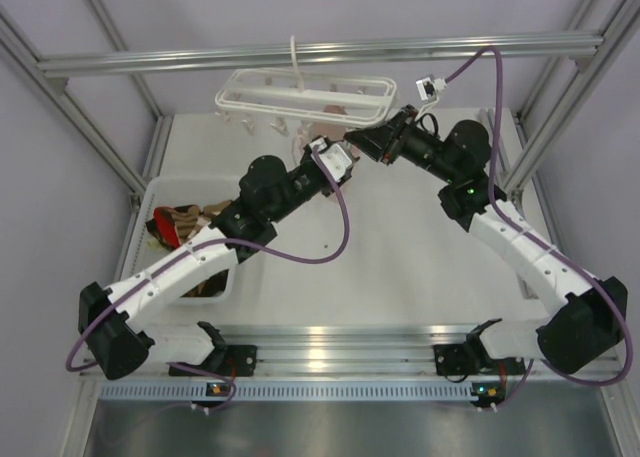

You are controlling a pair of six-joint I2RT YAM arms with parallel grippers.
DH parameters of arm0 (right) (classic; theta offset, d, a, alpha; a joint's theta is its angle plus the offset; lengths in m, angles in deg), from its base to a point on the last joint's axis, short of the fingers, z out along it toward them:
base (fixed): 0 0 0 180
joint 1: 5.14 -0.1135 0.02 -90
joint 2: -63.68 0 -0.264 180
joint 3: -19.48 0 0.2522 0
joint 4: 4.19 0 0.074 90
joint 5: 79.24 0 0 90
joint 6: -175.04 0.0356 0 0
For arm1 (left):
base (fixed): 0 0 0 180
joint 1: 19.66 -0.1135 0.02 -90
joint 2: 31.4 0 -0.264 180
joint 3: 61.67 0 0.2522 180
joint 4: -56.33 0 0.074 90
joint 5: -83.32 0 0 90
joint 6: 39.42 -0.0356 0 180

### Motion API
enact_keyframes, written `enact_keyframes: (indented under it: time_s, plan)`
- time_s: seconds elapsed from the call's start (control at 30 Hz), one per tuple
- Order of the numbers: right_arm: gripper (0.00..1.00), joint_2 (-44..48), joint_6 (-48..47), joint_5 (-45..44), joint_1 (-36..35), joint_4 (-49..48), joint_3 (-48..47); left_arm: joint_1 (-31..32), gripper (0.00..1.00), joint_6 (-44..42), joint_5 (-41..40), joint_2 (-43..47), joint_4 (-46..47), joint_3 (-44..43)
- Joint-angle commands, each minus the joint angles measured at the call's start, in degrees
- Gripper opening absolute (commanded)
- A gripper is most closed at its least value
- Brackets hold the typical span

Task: Clip the socks to the hanger
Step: Open the clamp at the hanger.

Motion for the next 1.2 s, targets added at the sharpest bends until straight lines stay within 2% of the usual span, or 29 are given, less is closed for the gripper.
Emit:
enact_keyframes:
  time_s: [0.0,0.07,0.2,0.23,0.37,0.43,0.6,0.8,0.97,1.17]
  plan:
    - [0.00,-1.72,1.87,0.76,-0.82,-2.71,-2.63,3.03,0.46,6.87,11.61,2.13,-7.71,-2.48]
    - [0.00,-1.98,3.27,1.63,-0.56,-3.76,-2.54,3.03,0.57,11.07,8.89,3.88,-10.51,-2.58]
    - [0.00,-2.34,5.47,4.01,0.06,-6.40,-1.23,1.98,0.61,16.10,8.53,8.28,-13.87,-0.65]
    - [0.00,-2.25,6.35,4.36,0.14,-7.71,-0.96,1.37,0.64,17.33,8.88,8.98,-15.78,-0.38]
    - [0.00,-2.07,7.67,4.63,0.32,-8.95,0.27,-5.83,0.63,25.14,9.85,11.09,-18.00,-0.03]
    - [0.00,-1.72,8.55,4.45,0.32,-9.39,0.80,-6.99,0.58,25.78,9.32,11.53,-14.67,0.67]
    - [0.00,0.03,8.47,2.52,-0.12,-11.23,2.64,-6.82,0.56,21.66,11.16,11.19,-6.67,1.64]
    - [0.00,0.65,7.59,2.17,-0.47,-12.90,4.05,-5.06,0.56,11.64,13.01,9.25,0.02,2.17]
    - [0.00,1.70,6.53,0.94,-0.65,-14.31,5.28,-1.38,0.54,4.87,6.53,6.09,2.39,0.95]
    - [0.00,2.41,5.74,0.50,-0.73,-15.27,6.42,0.13,0.48,2.93,2.55,1.35,3.18,-2.83]
